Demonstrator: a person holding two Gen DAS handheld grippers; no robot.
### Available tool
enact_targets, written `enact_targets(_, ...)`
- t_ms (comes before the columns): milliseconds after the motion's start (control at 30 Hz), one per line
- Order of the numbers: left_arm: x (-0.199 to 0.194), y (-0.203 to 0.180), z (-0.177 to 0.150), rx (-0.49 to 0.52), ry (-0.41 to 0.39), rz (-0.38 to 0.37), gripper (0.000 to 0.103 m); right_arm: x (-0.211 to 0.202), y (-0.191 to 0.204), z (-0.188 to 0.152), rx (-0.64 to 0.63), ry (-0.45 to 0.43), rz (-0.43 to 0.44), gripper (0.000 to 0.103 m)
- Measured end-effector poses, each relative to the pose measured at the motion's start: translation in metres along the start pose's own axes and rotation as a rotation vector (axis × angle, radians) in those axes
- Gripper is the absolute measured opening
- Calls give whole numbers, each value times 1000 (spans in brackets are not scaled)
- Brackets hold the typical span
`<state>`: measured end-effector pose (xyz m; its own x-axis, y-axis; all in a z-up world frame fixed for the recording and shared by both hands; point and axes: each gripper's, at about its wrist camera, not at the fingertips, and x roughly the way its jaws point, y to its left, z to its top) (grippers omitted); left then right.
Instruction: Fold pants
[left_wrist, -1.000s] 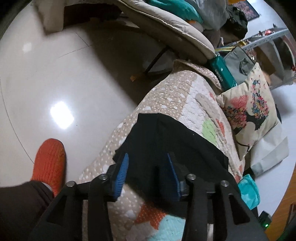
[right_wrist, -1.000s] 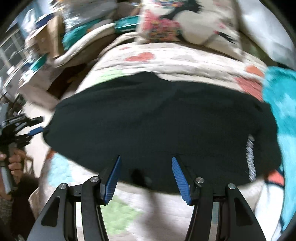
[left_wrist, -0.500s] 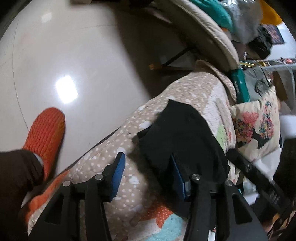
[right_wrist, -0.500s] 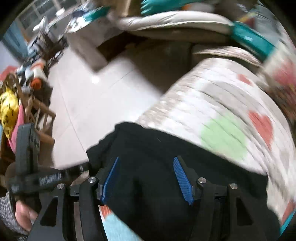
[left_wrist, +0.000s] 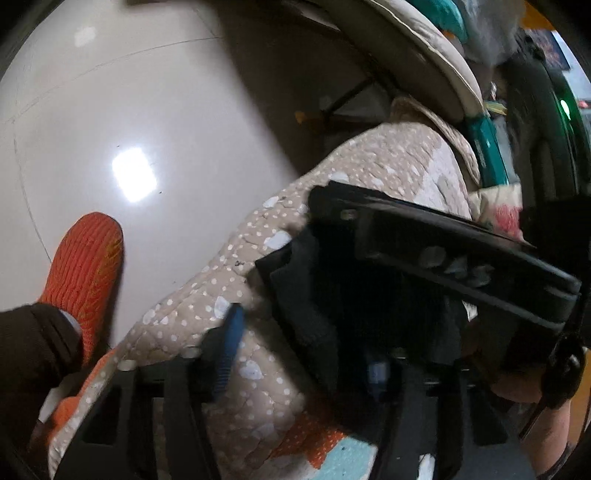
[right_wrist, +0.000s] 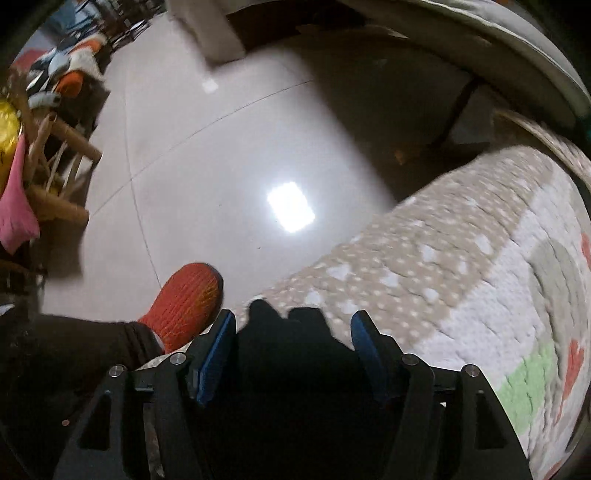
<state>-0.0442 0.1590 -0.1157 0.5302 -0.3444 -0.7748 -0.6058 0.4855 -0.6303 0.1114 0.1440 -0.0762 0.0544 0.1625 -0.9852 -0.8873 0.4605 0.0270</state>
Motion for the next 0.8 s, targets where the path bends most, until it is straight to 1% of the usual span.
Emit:
enact_targets(67,-1,-3,1,16,16,-27,21,4,11,-1,-42,17,-71,41)
enact_targets(100,-4,-5,1,24,20,-42,16,4,13,-2,-50,16,-88,38)
enact_targets(133,-5,-7,1,31,23,-54,15,1,12,-3,-39,5,-82,32)
enact_targets(167,-7,-10,0,40,20,-59,15,-5,9,-5,-18,-11,-67,29)
enact_targets(300,-20,-26,-4,102,-16,-82,14,-34,5,-18,24,-106,-61,26)
enact_targets(433,-32,-49,-13,180,-57,-145,14,-75,-6,-38,107,-235,-55,26)
enact_targets(467,-33,-55,-15,189,-50,-169,14,-83,-9,-44,126,-258,-55,26)
enact_targets(533,-32,-71,-24,238,-46,-204,14,-98,-21,-58,172,-305,-52,26)
enact_targets(600,-30,-83,-32,278,-30,-230,14,-111,-34,-74,210,-337,-45,26)
enact_targets(667,-24,-97,-44,329,-14,-248,14,-121,-48,-95,267,-374,-35,26)
enact_targets(800,-5,-129,-69,451,45,-280,15,-137,-83,-143,393,-434,-12,26)
